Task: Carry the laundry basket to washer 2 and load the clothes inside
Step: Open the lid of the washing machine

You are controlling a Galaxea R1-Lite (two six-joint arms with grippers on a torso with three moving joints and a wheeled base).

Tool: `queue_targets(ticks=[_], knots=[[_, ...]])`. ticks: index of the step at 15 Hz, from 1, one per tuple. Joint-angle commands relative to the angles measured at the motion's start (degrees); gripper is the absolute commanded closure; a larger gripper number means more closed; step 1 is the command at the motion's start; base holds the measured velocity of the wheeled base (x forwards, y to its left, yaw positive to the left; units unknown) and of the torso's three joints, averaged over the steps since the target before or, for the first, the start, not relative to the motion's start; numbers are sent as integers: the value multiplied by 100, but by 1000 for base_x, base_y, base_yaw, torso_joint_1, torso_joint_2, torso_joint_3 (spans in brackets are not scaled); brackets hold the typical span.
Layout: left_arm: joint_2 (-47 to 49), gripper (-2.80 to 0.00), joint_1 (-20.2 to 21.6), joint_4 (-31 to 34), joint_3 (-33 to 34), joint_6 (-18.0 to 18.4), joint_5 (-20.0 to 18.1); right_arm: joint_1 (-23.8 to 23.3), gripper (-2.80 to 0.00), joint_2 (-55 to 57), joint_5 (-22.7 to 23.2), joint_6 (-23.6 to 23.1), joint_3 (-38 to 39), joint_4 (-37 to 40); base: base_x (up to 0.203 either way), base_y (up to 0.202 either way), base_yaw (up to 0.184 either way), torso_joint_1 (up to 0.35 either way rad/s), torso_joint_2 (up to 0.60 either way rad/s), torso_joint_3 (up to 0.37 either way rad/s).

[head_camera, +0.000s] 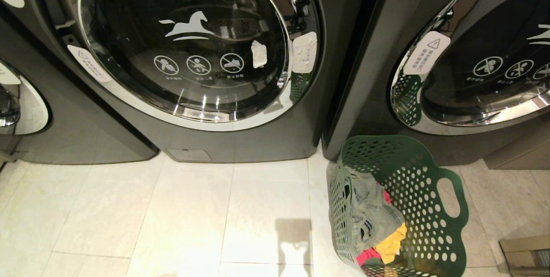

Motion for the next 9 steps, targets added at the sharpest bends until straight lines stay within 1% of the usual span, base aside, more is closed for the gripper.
queue_targets(ticks=[1,2,4,5,6,9], knots=[[22,0,2,-823,316,-5,-22,54,0,-431,-403,505,60,23,0,0,0,0,0,0],[22,0,2,-1204,482,-14,-48,55,0,-426,-415,485,126,-176,0,0,0,0,0,0],[22,0,2,-2091,792,-4,-54,56,0,-423,-407,317,492,-1268,0,0,0,0,0,0],[22,0,2,-2247,862,-6,-44,56,0,-423,-402,316,531,-1399,0,0,0,0,0,0],[22,0,2,-2214,863,0,-31,56,0,-430,-404,346,548,-1295,0,0,0,0,0,0],[22,0,2,-2214,864,0,-22,56,0,-423,-413,388,564,-1312,0,0,0,0,0,0]])
